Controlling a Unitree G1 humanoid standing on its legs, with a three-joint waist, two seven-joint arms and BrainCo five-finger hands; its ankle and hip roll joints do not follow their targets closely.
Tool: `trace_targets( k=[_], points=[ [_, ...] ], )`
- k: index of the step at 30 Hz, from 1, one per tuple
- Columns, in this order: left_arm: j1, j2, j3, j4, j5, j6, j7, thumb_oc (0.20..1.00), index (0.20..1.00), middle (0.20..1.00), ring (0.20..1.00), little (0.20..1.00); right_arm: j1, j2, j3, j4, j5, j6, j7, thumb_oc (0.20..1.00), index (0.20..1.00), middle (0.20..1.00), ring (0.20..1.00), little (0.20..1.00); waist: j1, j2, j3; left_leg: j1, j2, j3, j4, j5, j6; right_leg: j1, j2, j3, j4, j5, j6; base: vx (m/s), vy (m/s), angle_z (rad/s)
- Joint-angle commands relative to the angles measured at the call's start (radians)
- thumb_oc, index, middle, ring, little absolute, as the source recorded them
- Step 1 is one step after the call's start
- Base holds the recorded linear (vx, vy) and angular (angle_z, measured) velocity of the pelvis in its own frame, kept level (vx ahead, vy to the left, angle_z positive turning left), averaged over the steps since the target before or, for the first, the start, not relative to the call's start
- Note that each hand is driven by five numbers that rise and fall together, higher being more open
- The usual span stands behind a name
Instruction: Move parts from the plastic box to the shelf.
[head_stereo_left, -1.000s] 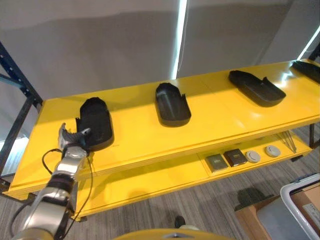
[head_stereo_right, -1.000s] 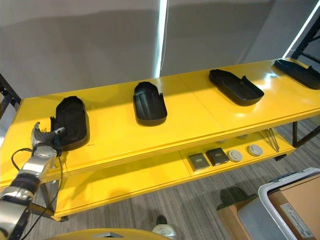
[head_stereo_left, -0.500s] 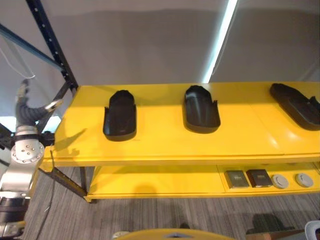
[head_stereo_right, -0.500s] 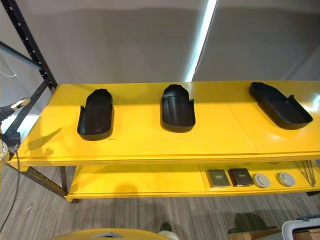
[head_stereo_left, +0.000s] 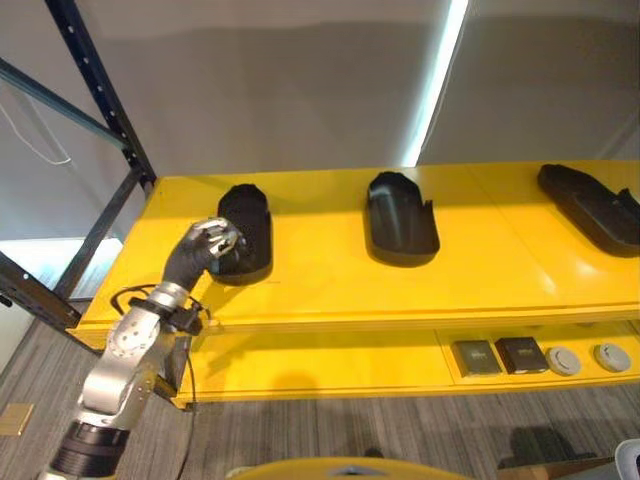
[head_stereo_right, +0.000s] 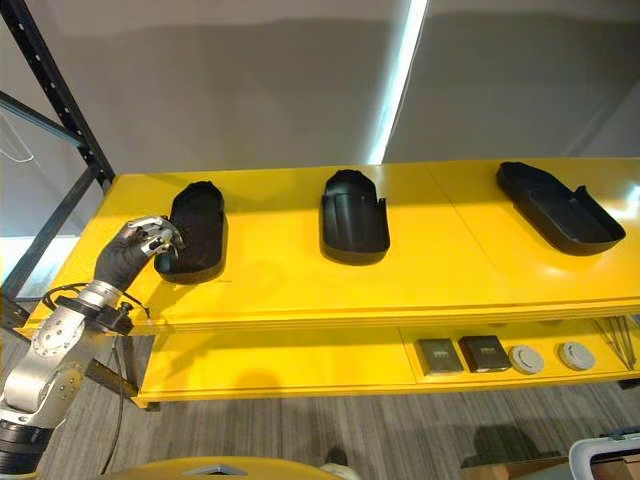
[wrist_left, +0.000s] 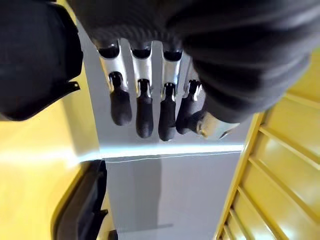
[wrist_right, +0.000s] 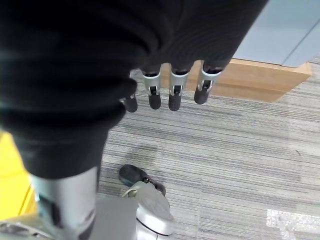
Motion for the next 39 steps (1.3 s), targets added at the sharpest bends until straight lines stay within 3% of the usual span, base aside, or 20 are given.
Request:
trace_targets(
  k=[1,7,15,21,25,31,39],
  points=[
    [-0.028,0.013,0.006,-0.041,-0.087,-0.055,-0.055,0.2,0.2,0.2,0.2,0.2,-0.048,0.002,0.03,0.059,0.034,-0.012,-0.026,1.0,1.0,1.0,1.0,1.0,-0.002,-0.019,0.033,-0.049,0.013,0.023,0.022,-0.017,0.037,0.041,-0.027,-0.028,0.002,-0.089,0.038,0.0,0.0,0.0],
    [-0.013,0.013,-0.057,-0.03,-0.136,-0.005,-0.142,0.2,0.2,0.2,0.2,0.2,-0.047,-0.003,0.03,0.069,0.035,-0.03,-0.024,1.0,1.0,1.0,1.0,1.0,-0.012,-0.016,0.033,-0.053,0.014,0.032,0.027,-0.019,0.039,0.033,-0.029,-0.021,0.002,-0.085,0.039,0.0,0.001,-0.01],
    [0.04,0.031,-0.15,0.075,-0.112,0.048,-0.138,0.2,0.2,0.2,0.2,0.2,-0.043,-0.021,0.037,0.062,0.038,-0.032,-0.018,1.0,1.0,1.0,1.0,1.0,-0.024,-0.009,0.038,-0.056,0.012,0.043,0.032,-0.024,0.043,0.022,-0.034,-0.014,0.002,-0.08,0.043,0.0,0.014,-0.07],
    [0.067,0.023,-0.172,0.173,-0.082,0.027,-0.054,0.2,0.2,0.2,0.2,0.2,-0.041,-0.028,0.039,0.05,0.035,-0.024,-0.015,1.0,1.0,1.0,1.0,1.0,-0.024,-0.01,0.043,-0.056,0.011,0.045,0.034,-0.026,0.046,0.022,-0.037,-0.014,0.002,-0.079,0.04,0.0,0.003,-0.01],
    [0.064,0.019,-0.173,0.25,-0.025,-0.042,0.0,0.2,0.2,0.2,0.2,0.2,-0.035,-0.025,0.045,0.04,0.043,-0.013,-0.016,1.0,1.0,1.0,1.0,1.0,-0.027,-0.01,0.041,-0.044,0.012,0.034,0.03,-0.042,0.042,0.031,-0.036,-0.01,0.002,-0.089,0.047,0.01,0.003,0.0],
    [0.04,0.018,-0.143,0.235,-0.031,-0.102,0.006,0.2,0.2,0.2,0.2,0.2,-0.029,-0.027,0.044,0.031,0.03,-0.006,-0.013,1.0,1.0,1.0,1.0,1.0,-0.029,-0.011,0.043,-0.039,0.014,0.036,0.026,-0.04,0.042,0.033,-0.036,-0.012,0.002,-0.089,0.045,0.0,0.0,0.0],
    [0.024,0.016,-0.117,0.153,-0.093,-0.101,-0.018,0.2,0.2,0.2,0.2,0.2,-0.027,-0.023,0.04,0.035,0.024,-0.009,-0.017,1.0,1.0,1.0,1.0,1.0,-0.029,-0.009,0.04,-0.037,0.014,0.037,0.025,-0.04,0.041,0.035,-0.037,-0.016,0.002,-0.088,0.045,0.01,0.004,0.01]
  ],
)
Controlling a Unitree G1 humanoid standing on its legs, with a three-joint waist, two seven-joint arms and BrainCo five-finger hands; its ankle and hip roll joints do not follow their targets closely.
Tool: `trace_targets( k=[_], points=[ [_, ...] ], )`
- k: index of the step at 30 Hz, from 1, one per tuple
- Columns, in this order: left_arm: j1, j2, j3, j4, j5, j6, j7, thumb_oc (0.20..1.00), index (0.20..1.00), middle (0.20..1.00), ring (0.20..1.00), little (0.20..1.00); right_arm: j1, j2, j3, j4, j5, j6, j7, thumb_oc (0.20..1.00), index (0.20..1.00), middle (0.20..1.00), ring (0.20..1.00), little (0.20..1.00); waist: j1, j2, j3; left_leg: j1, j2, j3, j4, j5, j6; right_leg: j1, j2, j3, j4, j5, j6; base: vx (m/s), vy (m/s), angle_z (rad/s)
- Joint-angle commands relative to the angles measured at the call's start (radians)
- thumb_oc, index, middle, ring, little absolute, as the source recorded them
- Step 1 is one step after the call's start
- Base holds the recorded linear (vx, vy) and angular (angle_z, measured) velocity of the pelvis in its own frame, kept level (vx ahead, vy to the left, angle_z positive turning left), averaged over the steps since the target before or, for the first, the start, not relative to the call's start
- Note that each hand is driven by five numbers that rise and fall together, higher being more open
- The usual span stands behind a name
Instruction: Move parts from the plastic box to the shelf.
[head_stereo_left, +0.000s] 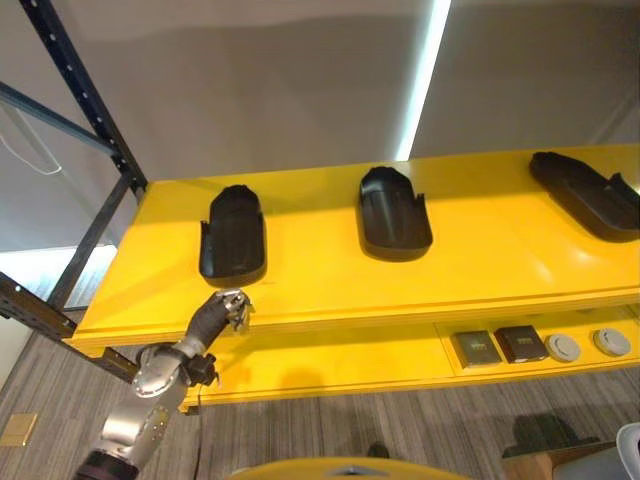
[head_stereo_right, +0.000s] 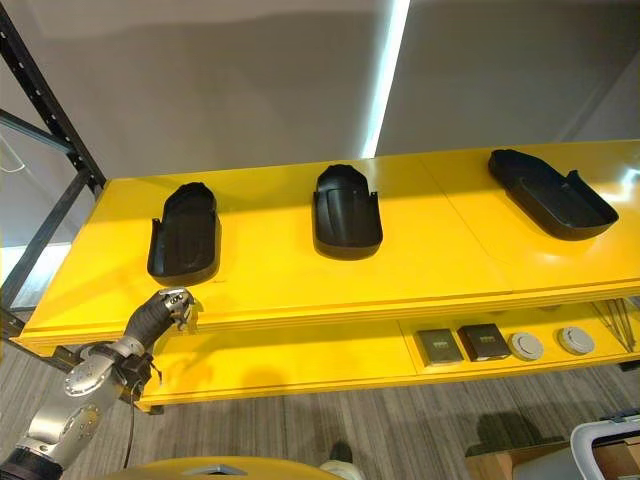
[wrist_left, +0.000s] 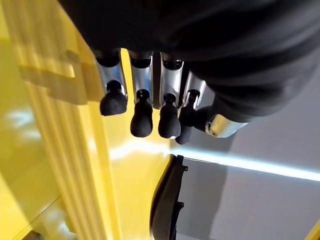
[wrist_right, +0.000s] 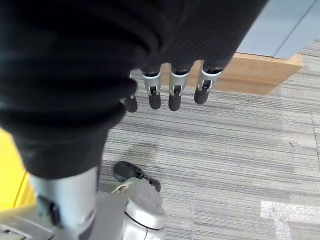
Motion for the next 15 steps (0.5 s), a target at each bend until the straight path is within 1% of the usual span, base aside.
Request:
trace_targets(
  k=[1,3,4,5,6,7,15],
  points=[
    [-0.085,0.016,0.048,-0.088,-0.049,-0.068,-0.024,0.2,0.2,0.2,0.2,0.2,-0.043,-0.002,0.019,0.038,0.003,0.005,-0.017,1.0,1.0,1.0,1.0,1.0,-0.007,-0.024,0.023,-0.041,0.015,0.025,0.029,-0.019,0.037,0.042,-0.035,-0.032,0.003,-0.077,0.032,-0.05,-0.015,0.01],
    [-0.081,0.017,0.05,-0.116,-0.049,-0.055,-0.033,0.2,0.2,0.2,0.2,0.2,-0.043,-0.003,0.016,0.037,-0.001,0.005,-0.016,1.0,1.0,1.0,1.0,1.0,-0.006,-0.024,0.023,-0.044,0.016,0.025,0.032,-0.02,0.037,0.042,-0.035,-0.033,0.003,-0.076,0.033,0.0,0.0,-0.01],
    [-0.078,0.019,0.047,-0.123,-0.054,-0.051,-0.035,0.2,0.2,0.2,0.2,0.2,-0.041,-0.004,0.014,0.039,-0.002,0.002,-0.016,1.0,1.0,1.0,1.0,1.0,-0.007,-0.021,0.02,-0.037,0.016,0.012,0.032,-0.035,0.031,0.05,-0.035,-0.029,0.003,-0.086,0.042,0.0,0.0,0.0],
    [-0.078,0.02,0.048,-0.125,-0.055,-0.048,-0.035,0.2,0.2,0.2,0.2,0.2,-0.042,-0.004,0.014,0.038,-0.002,0.003,-0.015,1.0,1.0,1.0,1.0,1.0,-0.006,-0.024,0.023,-0.046,0.016,0.023,0.034,-0.02,0.037,0.042,-0.036,-0.034,0.003,-0.075,0.035,0.06,0.015,0.02],
    [-0.077,0.02,0.043,-0.123,-0.061,-0.036,-0.027,0.2,0.2,0.2,0.2,0.2,-0.041,-0.004,0.013,0.038,-0.005,0.003,-0.014,1.0,1.0,1.0,1.0,1.0,-0.007,-0.021,0.018,-0.038,0.016,0.013,0.033,-0.035,0.031,0.05,-0.035,-0.03,0.003,-0.086,0.044,0.0,0.0,0.0],
    [-0.077,0.02,0.041,-0.122,-0.057,-0.035,-0.023,0.2,0.2,0.2,0.2,0.2,-0.041,-0.003,0.014,0.038,-0.003,0.005,-0.014,1.0,1.0,1.0,1.0,1.0,-0.008,-0.021,0.018,-0.037,0.016,0.014,0.033,-0.036,0.031,0.052,-0.035,-0.031,0.003,-0.087,0.044,0.07,0.017,0.02],
    [-0.072,0.023,0.028,-0.067,-0.018,-0.055,0.024,0.2,0.2,0.2,0.2,0.2,-0.04,-0.007,0.015,0.034,-0.006,0.007,-0.006,1.0,1.0,1.0,1.0,1.0,-0.012,-0.024,0.019,-0.038,0.018,0.017,0.038,-0.038,0.031,0.051,-0.034,-0.029,0.003,-0.087,0.044,0.0,0.0,0.0]
  ],
)
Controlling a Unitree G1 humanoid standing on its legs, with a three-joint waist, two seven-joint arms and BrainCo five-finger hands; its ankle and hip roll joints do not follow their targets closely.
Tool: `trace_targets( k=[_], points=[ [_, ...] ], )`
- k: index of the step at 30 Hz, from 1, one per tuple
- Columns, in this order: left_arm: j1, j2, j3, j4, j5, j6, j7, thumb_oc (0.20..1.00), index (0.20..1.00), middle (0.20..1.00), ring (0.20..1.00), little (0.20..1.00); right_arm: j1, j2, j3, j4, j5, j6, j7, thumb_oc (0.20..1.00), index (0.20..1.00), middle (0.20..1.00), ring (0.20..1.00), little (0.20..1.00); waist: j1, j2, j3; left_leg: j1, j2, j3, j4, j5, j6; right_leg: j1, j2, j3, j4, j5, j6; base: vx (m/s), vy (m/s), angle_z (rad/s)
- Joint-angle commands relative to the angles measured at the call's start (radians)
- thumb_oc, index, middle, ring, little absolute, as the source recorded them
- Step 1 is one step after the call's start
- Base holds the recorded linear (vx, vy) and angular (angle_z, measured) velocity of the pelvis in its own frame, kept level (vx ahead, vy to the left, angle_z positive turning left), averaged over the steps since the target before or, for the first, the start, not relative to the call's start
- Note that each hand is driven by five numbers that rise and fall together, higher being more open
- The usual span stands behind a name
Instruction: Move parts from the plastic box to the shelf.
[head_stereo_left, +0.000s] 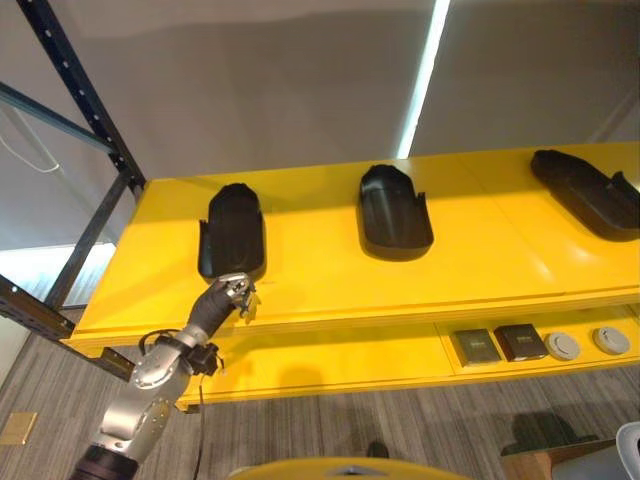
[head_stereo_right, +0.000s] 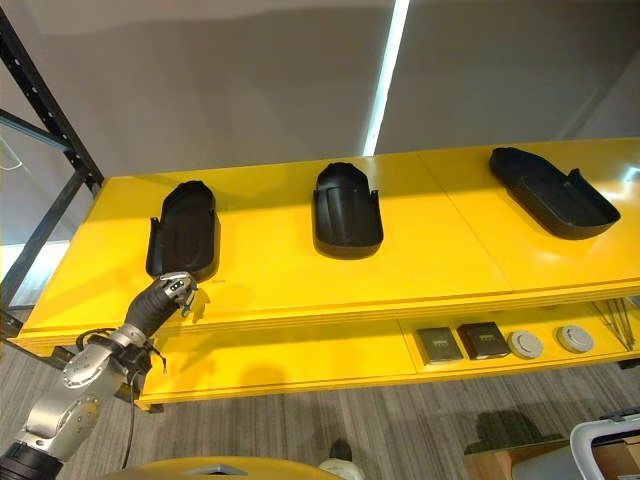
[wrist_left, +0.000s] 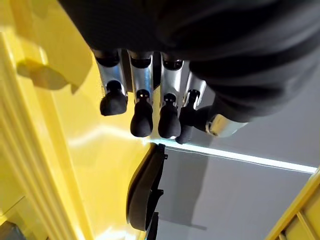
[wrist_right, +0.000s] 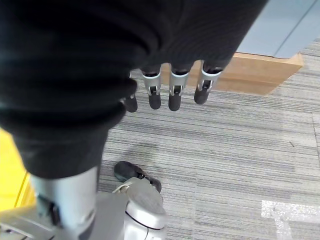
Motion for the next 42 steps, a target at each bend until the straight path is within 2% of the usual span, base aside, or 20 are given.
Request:
trace_targets(
  k=[1,12,28,42],
  points=[
    [-0.075,0.025,0.003,0.027,0.04,-0.076,0.065,0.2,0.2,0.2,0.2,0.2,-0.04,-0.008,0.022,0.033,-0.006,0.011,-0.006,1.0,1.0,1.0,1.0,1.0,-0.012,-0.029,0.017,-0.04,0.017,0.017,0.037,-0.037,0.031,0.048,-0.034,-0.025,0.003,-0.087,0.04,0.0,0.0,0.0],
    [-0.17,0.007,0.012,0.112,0.078,-0.149,0.12,0.2,0.2,0.2,0.2,0.2,-0.031,-0.01,0.042,0.018,-0.019,0.023,0.003,1.0,1.0,1.0,1.0,1.0,-0.039,-0.034,0.014,-0.027,0.022,0.033,0.029,-0.034,0.03,0.048,-0.029,-0.007,0.003,-0.089,0.035,0.02,0.0,-0.03],
    [-0.218,-0.026,-0.006,0.172,0.089,-0.121,0.163,0.2,0.2,0.2,0.2,0.2,-0.026,-0.015,0.04,0.012,-0.045,0.017,0.019,1.0,1.0,1.0,1.0,1.0,-0.062,-0.038,0.017,-0.032,0.026,0.043,0.043,-0.042,0.029,0.044,-0.025,0.008,0.003,-0.092,0.036,0.01,-0.001,-0.02],
    [-0.259,-0.063,-0.023,0.384,0.173,-0.144,0.255,0.2,0.2,0.2,0.2,0.2,-0.033,-0.02,0.059,0.012,-0.062,0.017,0.026,1.0,1.0,1.0,1.0,1.0,-0.074,-0.042,0.021,-0.032,0.029,0.049,0.047,-0.042,0.027,0.042,-0.022,0.015,0.003,-0.094,0.034,0.0,0.0,0.0]
  ],
)
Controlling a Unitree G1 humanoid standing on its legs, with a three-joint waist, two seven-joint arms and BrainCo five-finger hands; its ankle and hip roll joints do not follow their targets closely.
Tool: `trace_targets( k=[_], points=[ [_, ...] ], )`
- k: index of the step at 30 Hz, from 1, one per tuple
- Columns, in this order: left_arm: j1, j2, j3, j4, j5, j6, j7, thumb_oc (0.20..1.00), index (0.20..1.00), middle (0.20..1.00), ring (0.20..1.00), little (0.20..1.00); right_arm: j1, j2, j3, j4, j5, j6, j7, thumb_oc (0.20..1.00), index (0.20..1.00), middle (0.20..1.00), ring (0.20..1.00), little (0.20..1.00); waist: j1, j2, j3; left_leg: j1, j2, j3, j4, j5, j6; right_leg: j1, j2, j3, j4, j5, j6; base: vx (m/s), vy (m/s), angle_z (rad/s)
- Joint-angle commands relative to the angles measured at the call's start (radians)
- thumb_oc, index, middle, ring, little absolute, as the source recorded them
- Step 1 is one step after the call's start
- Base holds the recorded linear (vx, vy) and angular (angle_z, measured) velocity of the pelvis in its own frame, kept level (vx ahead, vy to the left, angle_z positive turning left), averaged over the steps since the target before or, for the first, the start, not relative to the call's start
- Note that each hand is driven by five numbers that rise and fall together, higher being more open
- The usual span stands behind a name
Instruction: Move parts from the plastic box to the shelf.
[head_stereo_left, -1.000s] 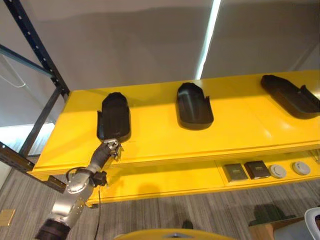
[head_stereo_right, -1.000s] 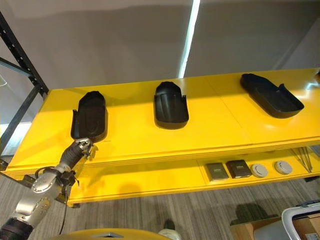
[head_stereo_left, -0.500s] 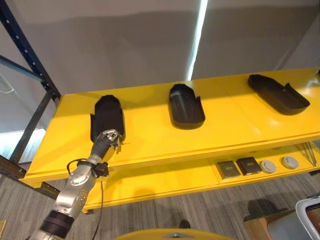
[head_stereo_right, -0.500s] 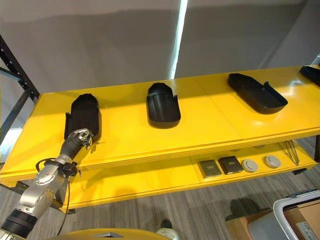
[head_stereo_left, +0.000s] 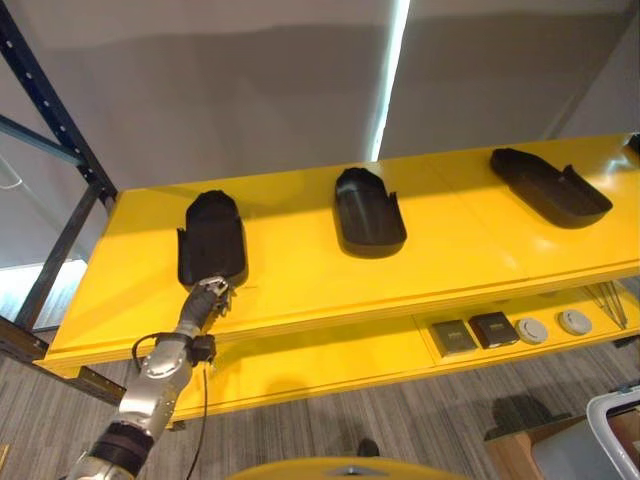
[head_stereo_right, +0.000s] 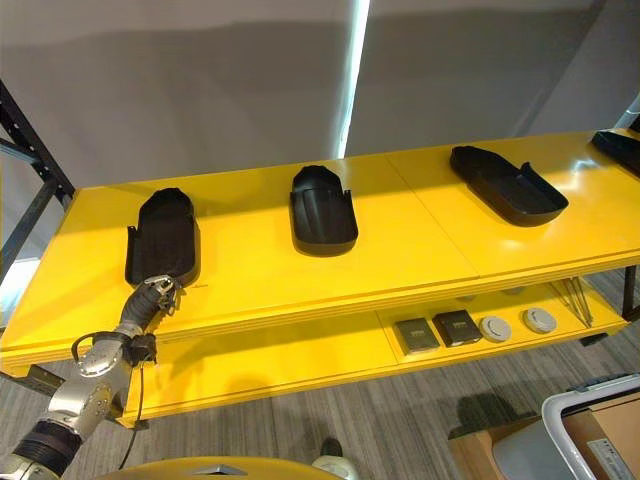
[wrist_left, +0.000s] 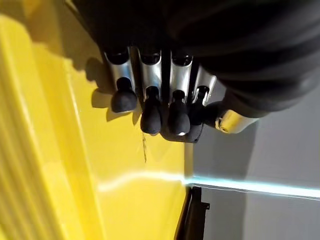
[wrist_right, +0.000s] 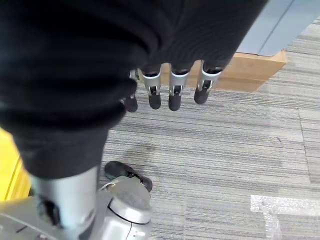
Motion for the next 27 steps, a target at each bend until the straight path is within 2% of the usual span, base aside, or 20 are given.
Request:
trace_targets(
  k=[1,12,20,27],
  points=[
    [-0.118,0.0,0.008,0.041,0.043,-0.056,0.027,0.2,0.2,0.2,0.2,0.2,-0.038,-0.02,0.029,0.02,-0.023,-0.002,0.004,1.0,1.0,1.0,1.0,1.0,-0.016,-0.018,0.035,-0.049,0.03,0.016,0.047,-0.04,0.026,0.049,-0.027,-0.026,0.002,-0.101,0.041,0.0,0.0,0.0],
    [-0.186,-0.027,0.017,0.159,0.064,-0.084,0.073,0.2,0.2,0.2,0.2,0.2,-0.038,-0.025,0.04,0.015,-0.032,-0.004,0.012,1.0,1.0,1.0,1.0,1.0,-0.037,-0.017,0.036,-0.043,0.034,0.028,0.046,-0.037,0.025,0.049,-0.027,-0.017,0.002,-0.101,0.042,0.0,0.0,0.0],
    [-0.217,-0.031,0.024,0.208,0.068,-0.071,0.096,0.2,0.2,0.2,0.2,0.2,-0.039,-0.027,0.042,0.019,-0.036,-0.01,0.015,1.0,1.0,1.0,1.0,1.0,-0.047,-0.018,0.034,-0.042,0.036,0.035,0.047,-0.037,0.022,0.049,-0.026,-0.013,0.002,-0.104,0.043,0.0,0.0,-0.01],
    [-0.235,-0.045,0.031,0.309,0.08,-0.087,0.119,0.2,0.2,0.2,0.2,0.2,-0.041,-0.024,0.05,0.016,-0.047,-0.006,0.013,1.0,1.0,1.0,1.0,1.0,-0.054,-0.022,0.029,-0.039,0.038,0.042,0.047,-0.036,0.021,0.05,-0.024,-0.011,0.002,-0.107,0.042,0.0,0.0,0.0]
  ],
)
